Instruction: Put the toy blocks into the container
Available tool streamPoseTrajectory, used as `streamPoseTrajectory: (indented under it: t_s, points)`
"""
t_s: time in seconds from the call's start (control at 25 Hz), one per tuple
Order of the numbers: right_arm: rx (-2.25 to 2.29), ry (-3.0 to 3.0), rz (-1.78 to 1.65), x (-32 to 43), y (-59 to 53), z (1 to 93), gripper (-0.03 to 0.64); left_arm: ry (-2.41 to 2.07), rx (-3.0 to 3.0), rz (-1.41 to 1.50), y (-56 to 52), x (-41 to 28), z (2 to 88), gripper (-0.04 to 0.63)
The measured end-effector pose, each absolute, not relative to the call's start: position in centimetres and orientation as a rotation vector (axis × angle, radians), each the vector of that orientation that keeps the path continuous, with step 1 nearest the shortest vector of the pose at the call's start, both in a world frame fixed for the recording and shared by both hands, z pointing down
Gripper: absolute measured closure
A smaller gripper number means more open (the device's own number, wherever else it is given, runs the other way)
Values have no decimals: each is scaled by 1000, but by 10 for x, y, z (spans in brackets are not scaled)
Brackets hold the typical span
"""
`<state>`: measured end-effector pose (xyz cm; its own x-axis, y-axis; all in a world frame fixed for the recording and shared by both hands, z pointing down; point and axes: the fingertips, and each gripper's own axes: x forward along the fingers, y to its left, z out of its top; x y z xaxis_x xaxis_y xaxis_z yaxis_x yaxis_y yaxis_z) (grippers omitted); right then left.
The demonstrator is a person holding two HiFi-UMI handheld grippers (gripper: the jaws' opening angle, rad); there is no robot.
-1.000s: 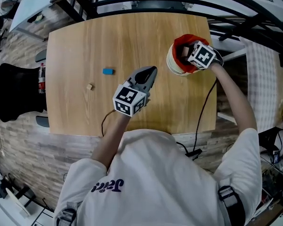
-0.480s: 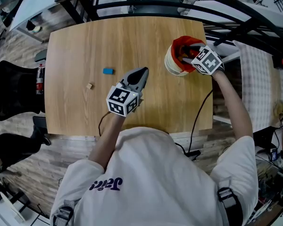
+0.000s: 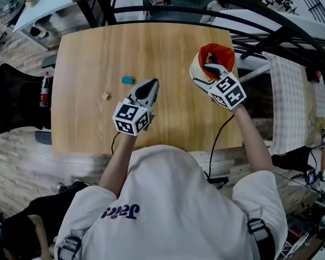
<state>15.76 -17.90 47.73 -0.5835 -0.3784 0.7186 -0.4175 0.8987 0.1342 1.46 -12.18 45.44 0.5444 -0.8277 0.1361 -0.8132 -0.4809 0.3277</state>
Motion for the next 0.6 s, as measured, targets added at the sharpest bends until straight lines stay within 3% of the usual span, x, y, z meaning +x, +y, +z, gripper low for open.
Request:
streamPoseTrajectory:
  t_s: [0.36,0.6]
  points:
    - [451,-2346,194,82,-128,512,359,-1484,2336,-21,-92,-50,475,588]
    - [408,-2390,246,24,-116,530,413,-1573,2232,-3,-73,-97,496,588]
